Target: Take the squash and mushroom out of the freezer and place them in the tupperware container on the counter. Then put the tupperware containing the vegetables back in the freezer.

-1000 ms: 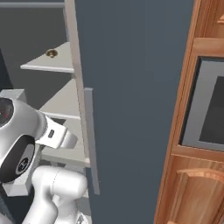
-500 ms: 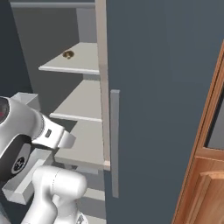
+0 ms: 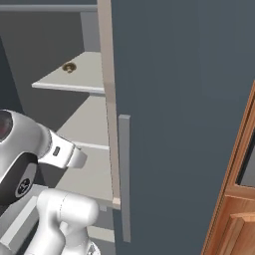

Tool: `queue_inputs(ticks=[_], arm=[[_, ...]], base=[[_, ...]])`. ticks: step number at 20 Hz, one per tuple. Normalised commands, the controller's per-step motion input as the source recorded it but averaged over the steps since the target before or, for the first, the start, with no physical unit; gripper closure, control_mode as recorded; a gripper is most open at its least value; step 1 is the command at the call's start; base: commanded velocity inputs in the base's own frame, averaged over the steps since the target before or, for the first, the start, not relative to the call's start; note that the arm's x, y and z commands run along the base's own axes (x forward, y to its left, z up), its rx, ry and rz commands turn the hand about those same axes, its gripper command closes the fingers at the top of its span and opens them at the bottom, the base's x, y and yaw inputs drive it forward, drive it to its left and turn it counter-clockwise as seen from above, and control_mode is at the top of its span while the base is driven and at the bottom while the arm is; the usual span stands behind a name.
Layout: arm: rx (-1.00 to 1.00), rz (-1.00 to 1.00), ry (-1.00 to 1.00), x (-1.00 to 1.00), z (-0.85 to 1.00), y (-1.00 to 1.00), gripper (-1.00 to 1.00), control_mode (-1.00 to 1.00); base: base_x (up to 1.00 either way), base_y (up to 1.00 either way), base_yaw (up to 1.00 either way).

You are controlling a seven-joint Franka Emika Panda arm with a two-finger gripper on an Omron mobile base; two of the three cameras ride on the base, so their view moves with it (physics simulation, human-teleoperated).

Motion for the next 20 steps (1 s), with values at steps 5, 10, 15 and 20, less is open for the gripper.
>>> queue_inputs(ticks=[5, 10, 15, 20], arm=[[0.0, 0.0, -0.34, -0.07, 0.78, 0.0, -1.0, -1.0], [0.0, 0.0, -0.45, 0.04, 0.98, 0.02, -1.0, -1.0], [0.0, 0.04, -0.06, 0.94, 0.7, 0.31, -1.0, -1.0], [0.0, 0.04, 0.0, 0.95, 0.54, 0.52, -1.0, -1.0]], base=[[0.0, 0.0, 0.0], [0.0, 0.0, 0.0], [0.0, 0.0, 0.0], [0.0, 0.0, 0.0]])
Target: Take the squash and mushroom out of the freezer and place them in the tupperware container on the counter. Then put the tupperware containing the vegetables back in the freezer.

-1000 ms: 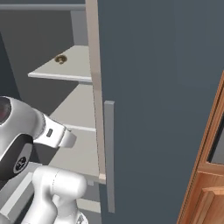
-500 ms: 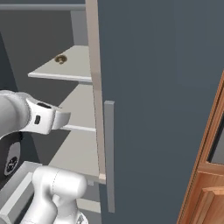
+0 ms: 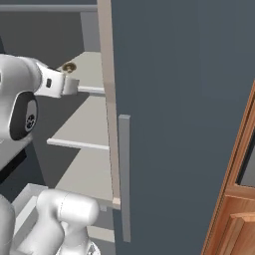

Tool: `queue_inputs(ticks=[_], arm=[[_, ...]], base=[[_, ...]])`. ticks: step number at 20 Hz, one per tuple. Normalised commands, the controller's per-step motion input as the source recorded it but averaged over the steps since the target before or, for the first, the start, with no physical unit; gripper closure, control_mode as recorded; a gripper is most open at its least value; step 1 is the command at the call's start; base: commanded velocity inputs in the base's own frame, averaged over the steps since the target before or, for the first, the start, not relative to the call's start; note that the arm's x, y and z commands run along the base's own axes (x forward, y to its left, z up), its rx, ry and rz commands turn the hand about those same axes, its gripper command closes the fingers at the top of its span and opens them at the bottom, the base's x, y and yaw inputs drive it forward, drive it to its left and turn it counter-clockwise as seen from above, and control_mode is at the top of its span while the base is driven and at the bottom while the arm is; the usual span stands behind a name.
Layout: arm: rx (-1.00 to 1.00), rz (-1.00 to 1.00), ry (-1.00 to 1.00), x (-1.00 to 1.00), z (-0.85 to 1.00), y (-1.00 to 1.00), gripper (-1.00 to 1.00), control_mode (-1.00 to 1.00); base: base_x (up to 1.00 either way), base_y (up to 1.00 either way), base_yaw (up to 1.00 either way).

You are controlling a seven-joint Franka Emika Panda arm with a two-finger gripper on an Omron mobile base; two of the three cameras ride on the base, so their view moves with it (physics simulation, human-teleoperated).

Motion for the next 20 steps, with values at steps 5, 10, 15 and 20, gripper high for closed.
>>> queue_inputs(ticks=[5, 10, 15, 20], arm=[[0.0, 0.02, 0.0, 0.81, 0.19, 0.44, -1.0, -1.0], [0.0, 0.08, 0.0, 0.83, -0.09, 0.13, -1.0, -1.0], [0.0, 0.15, 0.0, 0.66, -0.28, 0.02, -1.0, -1.0], [-0.01, 0.11, 0.0, 0.32, -0.28, 0.23, -1.0, -1.0]], base=[[0.0, 0.0, 0.0], [0.0, 0.0, 0.0], [0.0, 0.0, 0.0], [0.0, 0.0, 0.0]])
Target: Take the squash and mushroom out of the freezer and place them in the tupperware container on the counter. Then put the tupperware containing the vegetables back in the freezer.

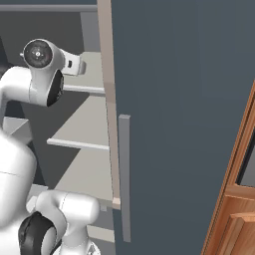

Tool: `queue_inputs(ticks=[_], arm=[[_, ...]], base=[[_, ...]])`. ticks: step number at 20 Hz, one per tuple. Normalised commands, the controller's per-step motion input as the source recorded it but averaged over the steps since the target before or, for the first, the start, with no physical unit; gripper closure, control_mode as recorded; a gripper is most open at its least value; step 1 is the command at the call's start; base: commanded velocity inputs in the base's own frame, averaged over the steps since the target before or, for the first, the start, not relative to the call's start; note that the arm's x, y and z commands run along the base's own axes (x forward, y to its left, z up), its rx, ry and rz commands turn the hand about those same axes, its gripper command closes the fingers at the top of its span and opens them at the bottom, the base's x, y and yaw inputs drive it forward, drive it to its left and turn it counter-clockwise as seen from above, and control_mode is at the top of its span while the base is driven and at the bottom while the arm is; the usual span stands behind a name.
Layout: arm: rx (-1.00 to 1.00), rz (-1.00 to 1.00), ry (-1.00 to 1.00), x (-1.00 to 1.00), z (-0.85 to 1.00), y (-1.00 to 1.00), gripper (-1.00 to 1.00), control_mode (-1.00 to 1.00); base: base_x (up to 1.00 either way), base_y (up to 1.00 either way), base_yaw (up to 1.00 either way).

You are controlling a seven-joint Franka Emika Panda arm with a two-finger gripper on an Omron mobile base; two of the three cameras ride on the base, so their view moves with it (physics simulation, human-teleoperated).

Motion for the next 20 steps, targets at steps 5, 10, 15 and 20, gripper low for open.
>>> queue_inputs(ticks=[5, 10, 15, 20], arm=[[-0.03, 0.01, 0.01, 0.45, -0.13, 0.24, -1.0, -1.0], [-0.02, 0.0, 0.04, 0.45, -0.07, 0.21, -1.0, -1.0], [0.0, 0.0, 0.09, 0.43, -0.03, 0.13, -1.0, -1.0], [0.0, 0.0, 0.1, 0.42, -0.08, 0.12, -1.0, -1.0]], base=[[0.0, 0.0, 0.0], [0.0, 0.0, 0.0], [0.0, 0.0, 0.0], [0.0, 0.0, 0.0]])
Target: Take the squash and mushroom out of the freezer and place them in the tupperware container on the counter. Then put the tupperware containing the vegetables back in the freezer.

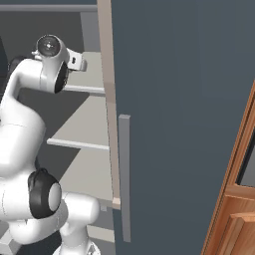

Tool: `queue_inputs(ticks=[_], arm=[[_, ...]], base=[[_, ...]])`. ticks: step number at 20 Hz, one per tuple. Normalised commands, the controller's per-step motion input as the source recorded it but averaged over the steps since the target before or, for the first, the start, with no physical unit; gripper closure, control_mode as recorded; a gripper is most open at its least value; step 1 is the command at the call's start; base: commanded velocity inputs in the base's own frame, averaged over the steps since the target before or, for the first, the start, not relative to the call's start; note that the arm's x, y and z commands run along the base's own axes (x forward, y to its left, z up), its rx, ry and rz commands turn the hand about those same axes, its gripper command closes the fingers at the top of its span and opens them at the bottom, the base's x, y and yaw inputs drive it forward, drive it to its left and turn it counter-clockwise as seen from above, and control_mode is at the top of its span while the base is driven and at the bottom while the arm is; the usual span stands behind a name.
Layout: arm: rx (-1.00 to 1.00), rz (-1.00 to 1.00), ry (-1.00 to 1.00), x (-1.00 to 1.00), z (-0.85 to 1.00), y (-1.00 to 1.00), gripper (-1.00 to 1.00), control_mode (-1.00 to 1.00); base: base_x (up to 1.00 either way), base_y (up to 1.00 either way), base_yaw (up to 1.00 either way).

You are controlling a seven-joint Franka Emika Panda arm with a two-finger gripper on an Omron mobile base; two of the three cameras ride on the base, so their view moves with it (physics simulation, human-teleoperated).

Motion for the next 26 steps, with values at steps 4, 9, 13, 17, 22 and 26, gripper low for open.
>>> queue_inputs(ticks=[4, 9, 13, 17, 22, 26], arm=[[0.0, 0.0, 0.09, 0.41, -0.18, 0.16, -1.0, -1.0], [0.0, 0.0, 0.05, 0.25, -0.2, 0.19, -1.0, -1.0], [0.0, 0.0, 0.01, 0.35, -0.15, 0.2, -1.0, -1.0], [0.0, 0.0, 0.03, 0.44, -0.14, 0.09, -1.0, -1.0], [0.0, 0.0, 0.05, 0.47, -0.16, 0.07, -1.0, -1.0], [0.0, 0.0, 0.03, 0.42, -0.1, 0.17, -1.0, -1.0]], base=[[0.0, 0.0, 0.0], [0.0, 0.0, 0.0], [0.0, 0.0, 0.0], [0.0, 0.0, 0.0], [0.0, 0.0, 0.0], [0.0, 0.0, 0.0]])
